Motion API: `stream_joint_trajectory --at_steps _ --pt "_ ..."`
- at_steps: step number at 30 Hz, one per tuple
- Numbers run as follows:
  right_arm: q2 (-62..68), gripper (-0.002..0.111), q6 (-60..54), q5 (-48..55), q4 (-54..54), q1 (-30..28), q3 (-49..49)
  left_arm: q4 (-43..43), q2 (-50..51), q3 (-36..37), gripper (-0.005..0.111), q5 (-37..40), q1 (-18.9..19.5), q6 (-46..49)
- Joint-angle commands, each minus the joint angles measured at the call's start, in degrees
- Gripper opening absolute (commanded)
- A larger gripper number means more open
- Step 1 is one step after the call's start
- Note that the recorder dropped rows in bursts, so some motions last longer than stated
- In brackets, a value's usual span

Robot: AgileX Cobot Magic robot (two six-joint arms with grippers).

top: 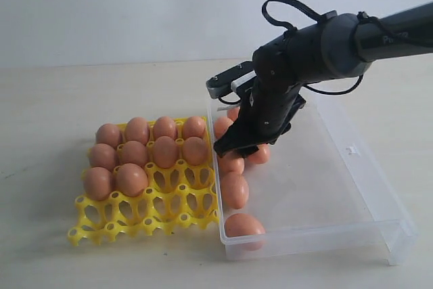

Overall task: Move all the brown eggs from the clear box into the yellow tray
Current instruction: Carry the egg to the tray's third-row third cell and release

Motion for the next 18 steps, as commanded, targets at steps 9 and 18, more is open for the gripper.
stream_joint_trajectory --at_steps 9,18 --pt "-14.6 0.0 -4.1 -23.8 12.4 2.2 6.5 -0.1 -0.3 -0.2 0.0 -0.4 -0.1 0.0" --pt "-19.6 0.0 4.7 -61.6 9.9 10.8 28.0 -0.1 -0.3 -0.2 0.0 -0.4 -0.1 0.0"
